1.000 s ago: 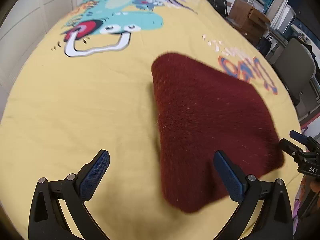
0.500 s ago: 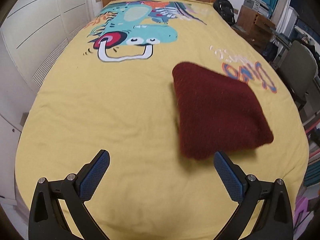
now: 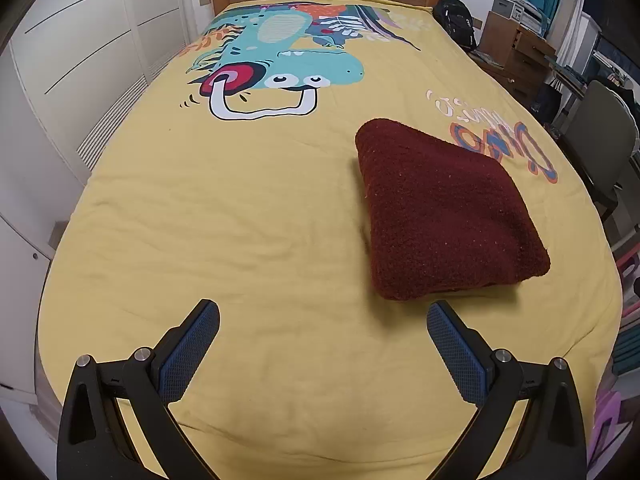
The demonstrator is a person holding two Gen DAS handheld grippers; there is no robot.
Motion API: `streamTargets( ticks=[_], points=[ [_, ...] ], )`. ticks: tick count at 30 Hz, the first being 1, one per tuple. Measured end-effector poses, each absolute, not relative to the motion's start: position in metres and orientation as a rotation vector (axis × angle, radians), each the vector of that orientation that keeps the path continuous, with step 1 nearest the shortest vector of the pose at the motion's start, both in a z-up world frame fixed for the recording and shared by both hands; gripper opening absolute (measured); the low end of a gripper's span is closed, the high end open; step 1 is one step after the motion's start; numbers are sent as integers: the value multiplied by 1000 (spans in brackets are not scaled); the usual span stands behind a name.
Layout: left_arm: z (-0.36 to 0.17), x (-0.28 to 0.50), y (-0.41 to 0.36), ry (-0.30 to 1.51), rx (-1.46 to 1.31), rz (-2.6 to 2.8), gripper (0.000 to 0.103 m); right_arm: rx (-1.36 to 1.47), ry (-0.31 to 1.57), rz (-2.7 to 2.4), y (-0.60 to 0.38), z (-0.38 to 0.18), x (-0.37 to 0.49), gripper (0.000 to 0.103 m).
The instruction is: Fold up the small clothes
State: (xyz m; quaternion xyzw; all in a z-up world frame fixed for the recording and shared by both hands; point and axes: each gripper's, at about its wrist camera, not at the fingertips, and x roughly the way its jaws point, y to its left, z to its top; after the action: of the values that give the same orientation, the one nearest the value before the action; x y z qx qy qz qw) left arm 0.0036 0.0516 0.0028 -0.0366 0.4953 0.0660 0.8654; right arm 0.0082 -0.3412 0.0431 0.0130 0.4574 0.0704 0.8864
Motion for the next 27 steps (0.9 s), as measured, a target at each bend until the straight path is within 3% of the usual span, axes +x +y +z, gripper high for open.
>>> streamTargets(
  ticks=[27],
  points=[
    [6, -3, 61, 1044, -62, 146, 102, -21, 948, 182, -327, 51, 10, 103]
  ],
)
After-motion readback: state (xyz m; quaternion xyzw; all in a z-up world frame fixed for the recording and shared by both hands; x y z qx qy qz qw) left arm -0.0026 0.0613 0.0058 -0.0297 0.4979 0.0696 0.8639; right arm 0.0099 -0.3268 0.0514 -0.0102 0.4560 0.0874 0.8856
